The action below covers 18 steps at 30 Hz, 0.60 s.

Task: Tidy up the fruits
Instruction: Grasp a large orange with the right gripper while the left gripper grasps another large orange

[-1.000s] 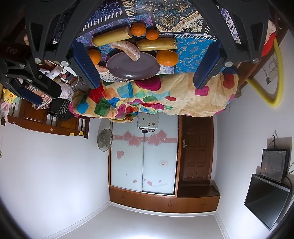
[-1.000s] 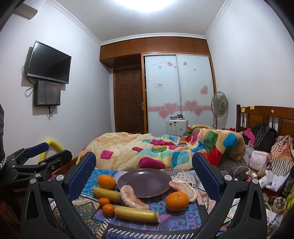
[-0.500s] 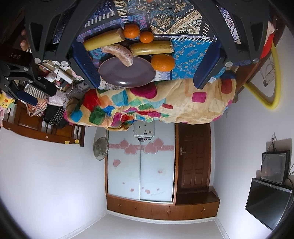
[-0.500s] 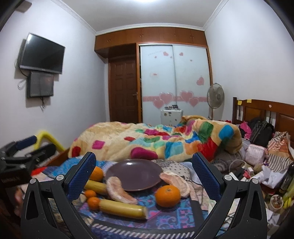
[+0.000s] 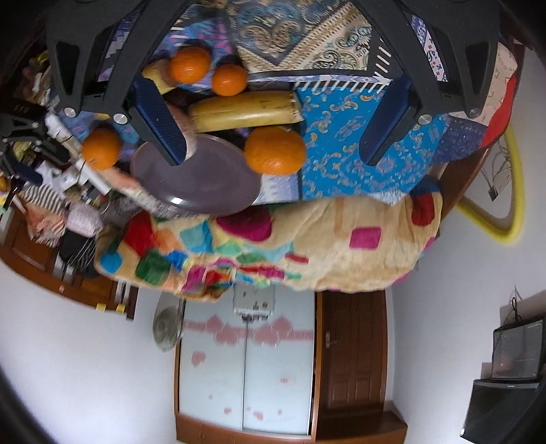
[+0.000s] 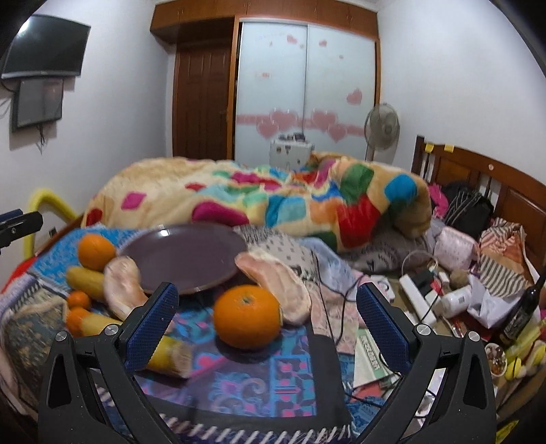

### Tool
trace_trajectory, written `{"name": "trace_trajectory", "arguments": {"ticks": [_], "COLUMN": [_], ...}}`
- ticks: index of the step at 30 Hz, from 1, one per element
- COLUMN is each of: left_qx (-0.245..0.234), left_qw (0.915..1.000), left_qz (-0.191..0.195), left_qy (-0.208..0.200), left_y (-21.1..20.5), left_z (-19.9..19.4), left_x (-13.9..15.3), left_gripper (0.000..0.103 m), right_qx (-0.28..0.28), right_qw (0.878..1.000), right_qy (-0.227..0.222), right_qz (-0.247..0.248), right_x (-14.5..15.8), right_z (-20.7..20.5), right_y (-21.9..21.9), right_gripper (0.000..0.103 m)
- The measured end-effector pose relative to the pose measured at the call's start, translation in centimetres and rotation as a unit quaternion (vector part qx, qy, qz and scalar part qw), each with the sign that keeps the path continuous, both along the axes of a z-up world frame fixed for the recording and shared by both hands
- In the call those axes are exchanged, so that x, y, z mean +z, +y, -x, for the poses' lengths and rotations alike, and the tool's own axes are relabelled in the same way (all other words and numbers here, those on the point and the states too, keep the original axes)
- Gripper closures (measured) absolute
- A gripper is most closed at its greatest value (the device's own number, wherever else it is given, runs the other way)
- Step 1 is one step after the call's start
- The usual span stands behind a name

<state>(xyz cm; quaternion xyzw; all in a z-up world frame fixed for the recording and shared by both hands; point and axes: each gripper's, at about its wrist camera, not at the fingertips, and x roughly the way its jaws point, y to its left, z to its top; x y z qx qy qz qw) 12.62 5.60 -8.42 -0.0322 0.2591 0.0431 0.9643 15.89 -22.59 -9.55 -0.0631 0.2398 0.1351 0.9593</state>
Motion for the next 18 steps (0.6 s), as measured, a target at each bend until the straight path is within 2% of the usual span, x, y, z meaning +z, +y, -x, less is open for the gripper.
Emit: {"name": "trace_trajectory", "arguments": {"ticks": [6,9,11,15,18], "left_qx": [-0.010,-0.018,-0.022,-0.025,-0.030], "left_qw": [0.9983,0.9968,0.9956,0.9932,0.9915], "left_qz": [-0.013,-0.014,-0.009,-0.012,-0.007], "left_qy": [0.055,0.077,0.090,0.113,0.126], "left_y": [0.8,1.0,1.1,1.4,1.9], "left_z": [-2.9,-4.5,-5.3,-6.8,-7.5], "left_x": [-2.2,-3.0,-3.4,-4.2,-4.6], "left_gripper": [0.000,0.001,0.007,0.011,0.012], "right_qx": [0.021,0.026,0.033,0.038,0.045], "right_qw": [0.998,0.997,0.996,0.994,0.993], "right_qy": [0.061,0.071,0.082,0.104,0.112], "right_qz": [0.000,0.008,0.012,0.017,0.015], "right_x": [-1.9,-2.5,-2.8,-3.3,-3.3], "right_z": [-2.3,-3.2,-3.7,-4.7,-4.7], "right_y": [0.5,0.8,1.1,1.3,1.2], "right_gripper": [0.000,0.000,0.000,0.012,0.013]}}
